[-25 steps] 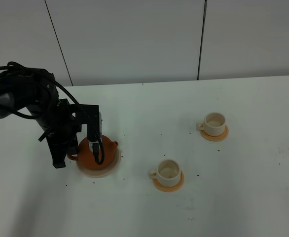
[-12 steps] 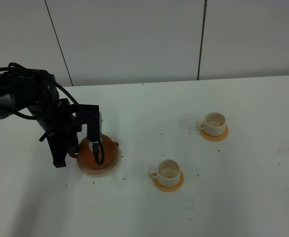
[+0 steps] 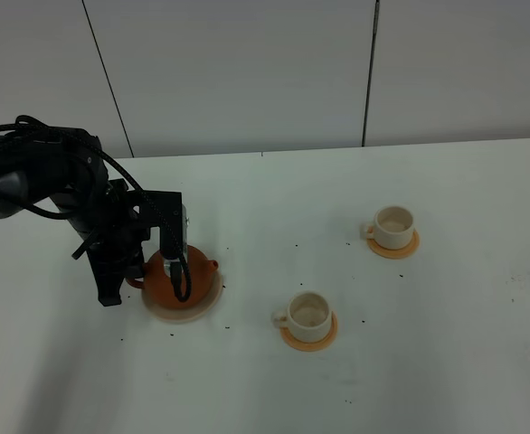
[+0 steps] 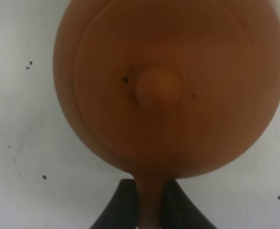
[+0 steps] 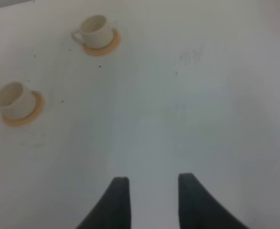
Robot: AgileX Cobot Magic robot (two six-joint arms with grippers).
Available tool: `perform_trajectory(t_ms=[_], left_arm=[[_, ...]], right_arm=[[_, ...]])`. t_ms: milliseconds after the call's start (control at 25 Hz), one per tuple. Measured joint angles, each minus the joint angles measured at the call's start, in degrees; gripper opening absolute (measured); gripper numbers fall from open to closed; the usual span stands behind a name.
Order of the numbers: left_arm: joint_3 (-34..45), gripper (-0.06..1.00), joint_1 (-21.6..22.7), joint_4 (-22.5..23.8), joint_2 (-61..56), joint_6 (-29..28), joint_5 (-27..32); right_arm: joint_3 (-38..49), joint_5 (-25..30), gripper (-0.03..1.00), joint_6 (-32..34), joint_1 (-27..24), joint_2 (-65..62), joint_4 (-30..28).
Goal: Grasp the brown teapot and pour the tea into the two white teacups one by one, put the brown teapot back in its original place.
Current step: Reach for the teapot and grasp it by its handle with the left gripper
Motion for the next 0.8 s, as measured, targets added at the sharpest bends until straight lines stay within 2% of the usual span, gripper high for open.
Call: perform_trajectory(t_ms=[800], left_arm=[[0.0,0.17,0.05,-2.13,0.0,0.55,-2.04]], right_arm=[[0.0,0.0,0.24,0.0,0.0,0.0,0.0]])
